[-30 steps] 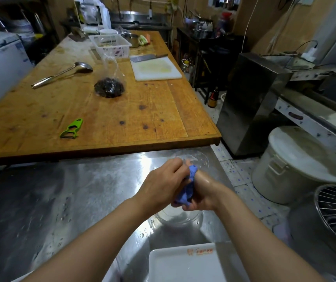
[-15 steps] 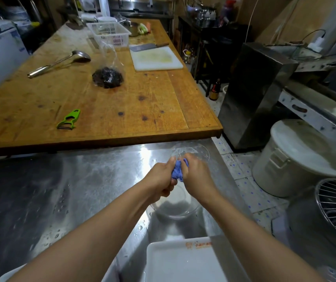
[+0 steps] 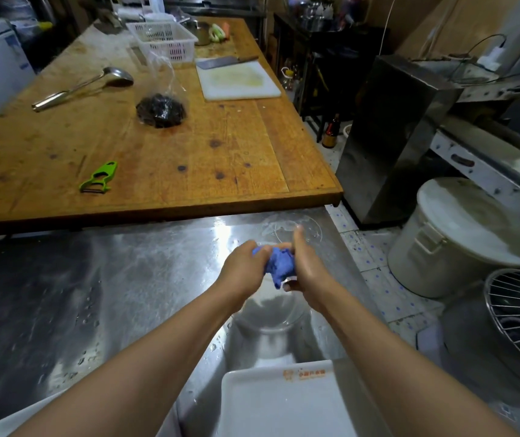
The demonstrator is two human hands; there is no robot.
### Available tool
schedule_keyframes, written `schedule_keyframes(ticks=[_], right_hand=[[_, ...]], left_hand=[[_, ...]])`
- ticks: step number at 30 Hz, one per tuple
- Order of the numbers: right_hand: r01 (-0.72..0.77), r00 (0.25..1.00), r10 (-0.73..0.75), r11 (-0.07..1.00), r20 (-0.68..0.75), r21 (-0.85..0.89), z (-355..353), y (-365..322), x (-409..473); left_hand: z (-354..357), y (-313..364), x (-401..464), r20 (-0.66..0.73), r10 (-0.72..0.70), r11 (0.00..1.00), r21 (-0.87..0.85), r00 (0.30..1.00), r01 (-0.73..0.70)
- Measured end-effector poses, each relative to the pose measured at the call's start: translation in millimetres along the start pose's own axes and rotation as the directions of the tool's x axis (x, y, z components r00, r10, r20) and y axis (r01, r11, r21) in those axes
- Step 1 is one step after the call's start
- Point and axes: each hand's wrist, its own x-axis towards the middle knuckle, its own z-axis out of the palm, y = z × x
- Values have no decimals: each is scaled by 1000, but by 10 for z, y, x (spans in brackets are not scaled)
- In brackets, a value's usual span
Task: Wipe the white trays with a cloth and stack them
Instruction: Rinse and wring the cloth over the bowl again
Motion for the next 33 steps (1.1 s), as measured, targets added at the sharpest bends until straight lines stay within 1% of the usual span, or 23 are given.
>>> schedule_keyframes(ticks=[1,2,4,6,7,8,10,11,13,14,15,16,17,18,19,21,22,24,27,29,33], right_hand=[[-118,993,112,972,42,204,-36,-16,-11],[-202,979,179,921,96,334,-72,-21,-16],[-325,944,259,845,206,426,-107,-25,-44],[-427,898,310,784,311,451,-112,-17,-66],[-462,876,313,763,368,451,-110,-18,-89],[-477,861,298,752,412,455,-106,-18,-123],[-464,861,269,764,431,449,-99,-1,-172],[-434,875,261,797,407,421,-94,17,-174],[-311,926,220,905,307,290,-84,52,-146],[-226,953,166,947,252,230,-67,50,-128],[-141,974,103,973,202,182,-46,36,-113],[-65,987,43,988,156,143,-23,25,-101],[-1,994,-11,995,112,104,3,8,-89],[62,996,-66,996,67,57,25,-5,-81],[125,992,-125,992,19,-11,41,-10,-69],[236,966,-252,952,-59,-196,64,6,-38],[277,949,-307,921,-72,-275,72,16,-20],[315,928,-365,878,-78,-360,93,24,13],[328,914,-400,828,-68,-454,124,41,59],[338,909,-415,792,-42,-509,152,70,83],[348,904,-425,796,-46,-496,197,135,128]], left_hand=[[3,-3,-28,-34,159,971,185,987,-151],[9,-1,-58,-16,297,908,313,955,-277],[25,-14,-124,79,492,744,479,867,-466],[47,-42,-152,161,595,584,587,787,-561],[46,-59,-144,181,615,541,611,767,-578],[35,-75,-129,186,616,528,623,765,-577],[0,-117,-84,190,584,532,644,789,-549],[-22,-145,-64,204,572,513,666,794,-541],[-60,-189,-41,232,559,473,699,796,-537],[-69,-196,-37,226,553,492,688,802,-533],[-71,-193,-35,200,540,554,646,818,-524],[-71,-179,-36,152,513,655,566,845,-500],[-72,-160,-33,94,463,768,453,881,-452],[-65,-132,-33,48,398,859,331,916,-390],[-52,-101,-34,24,328,918,226,944,-325],[-18,-43,-40,34,181,982,56,983,-182],[-3,-15,-34,51,103,995,-21,993,-102],[6,41,-3,98,-51,985,-157,994,66],[-14,96,34,185,-222,925,-271,957,267],[-29,87,60,214,-298,883,-308,930,354],[-35,56,91,233,-400,820,-341,887,459]])
